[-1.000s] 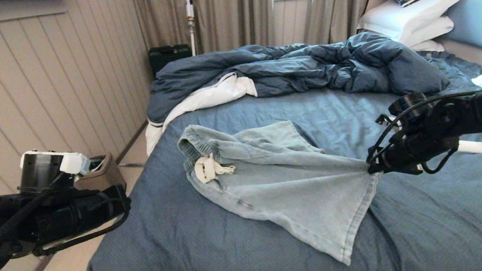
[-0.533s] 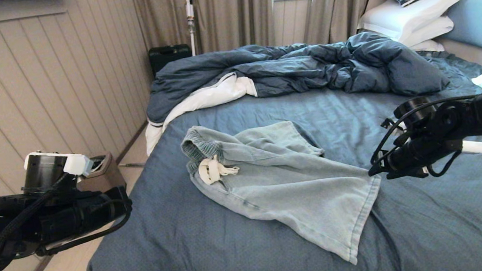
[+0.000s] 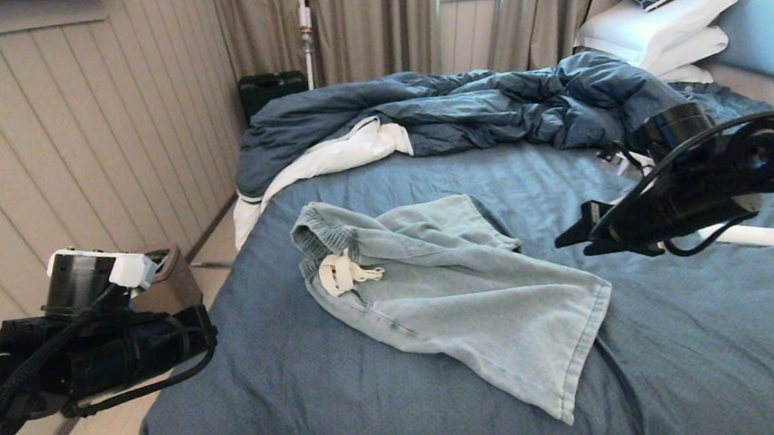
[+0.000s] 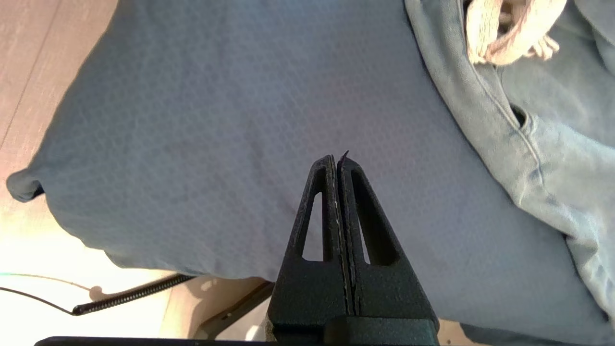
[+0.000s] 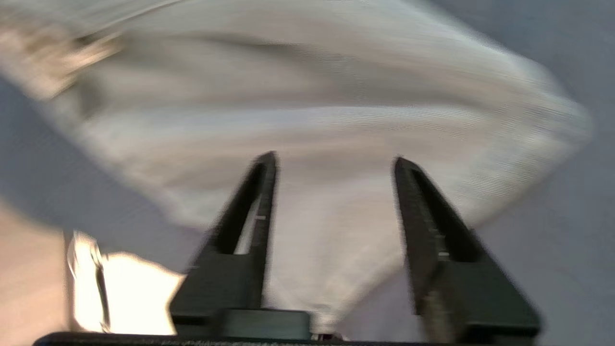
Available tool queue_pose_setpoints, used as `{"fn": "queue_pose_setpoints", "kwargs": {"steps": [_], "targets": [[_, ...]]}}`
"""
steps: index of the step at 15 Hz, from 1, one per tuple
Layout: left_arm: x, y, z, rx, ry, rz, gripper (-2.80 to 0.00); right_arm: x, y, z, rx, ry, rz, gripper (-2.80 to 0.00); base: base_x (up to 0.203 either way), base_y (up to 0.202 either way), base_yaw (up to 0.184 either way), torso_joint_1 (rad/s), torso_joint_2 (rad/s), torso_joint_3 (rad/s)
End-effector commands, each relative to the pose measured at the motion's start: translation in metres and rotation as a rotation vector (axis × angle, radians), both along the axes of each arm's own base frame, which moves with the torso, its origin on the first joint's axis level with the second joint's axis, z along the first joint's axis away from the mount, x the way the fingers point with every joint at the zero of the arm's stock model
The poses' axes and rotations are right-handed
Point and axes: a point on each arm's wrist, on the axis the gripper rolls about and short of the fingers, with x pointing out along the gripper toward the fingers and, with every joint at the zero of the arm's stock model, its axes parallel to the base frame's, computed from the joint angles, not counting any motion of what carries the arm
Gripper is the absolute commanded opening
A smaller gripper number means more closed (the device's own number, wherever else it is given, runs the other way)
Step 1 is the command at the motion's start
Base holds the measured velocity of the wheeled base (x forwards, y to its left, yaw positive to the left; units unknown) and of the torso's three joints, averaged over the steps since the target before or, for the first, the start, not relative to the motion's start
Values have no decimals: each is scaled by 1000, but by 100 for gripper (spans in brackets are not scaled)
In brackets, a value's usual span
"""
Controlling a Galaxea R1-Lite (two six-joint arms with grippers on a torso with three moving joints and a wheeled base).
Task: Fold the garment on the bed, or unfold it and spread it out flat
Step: Unford the blue shorts
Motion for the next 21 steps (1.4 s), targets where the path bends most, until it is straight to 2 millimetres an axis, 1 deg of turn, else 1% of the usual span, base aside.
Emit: {"fn": "queue_pose_setpoints", "kwargs": {"steps": [1,2,3,4,6,7,9,10,11,12,13,14,15,17,18,20,21], "targets": [[-3,-3,3,-7,-11,-8,-280,-5,50,20,-17,-73,114,-280,0,0,0,0,0,0],[-3,-2,3,-7,-15,-7,-280,1,73,22,-42,-97,140,-280,0,0,0,0,0,0],[-3,-2,4,-8,-32,-4,-280,15,99,21,-72,-123,160,-280,0,0,0,0,0,0],[-3,-3,4,-8,-33,-4,-280,24,121,18,-98,-137,175,-280,0,0,0,0,0,0],[-4,-6,2,-9,-46,-19,-280,38,161,13,-130,-160,214,-280,0,0,0,0,0,0],[-6,-9,1,-11,-50,-31,-280,45,190,-7,-164,-153,262,-280,0,0,0,0,0,0],[-10,-16,-3,-10,-42,-60,-280,44,246,-56,-253,-139,347,-280,0,0,0,0,0,0],[-11,-18,-5,-10,-42,-71,-280,42,266,-76,-302,-151,356,-280,0,0,0,0,0,0],[-11,-19,-5,-11,-43,-72,-280,40,277,-81,-327,-177,352,-280,0,0,0,0,0,0],[-13,-24,-9,-11,-47,-98,-280,41,281,-94,-348,-162,346,-280,0,0,0,0,0,0],[-13,-28,-14,-8,-34,-112,-280,39,280,-92,-351,-162,344,-280,0,0,0,0,0,0],[-10,-31,-20,-3,-17,-118,-280,35,278,-84,-347,-174,342,-280,0,0,0,0,0,0],[-8,-34,-24,-1,-9,-115,-280,33,279,-82,-346,-175,344,-280,0,0,0,0,0,0],[2,-38,-32,0,-8,-67,-280,24,284,-76,-341,-180,361,-280,0,0,0,0,0,0],[6,-39,-35,4,-10,-56,-280,21,283,-70,-337,-187,361,-280,0,0,0,0,0,0],[20,-46,-50,10,15,-49,-280,9,274,-43,-310,-221,351,-280,0,0,0,0,0,0],[30,-51,-61,13,39,-44,-280,1,266,-21,-286,-250,337,-280,0,0,0,0,0,0]]}}
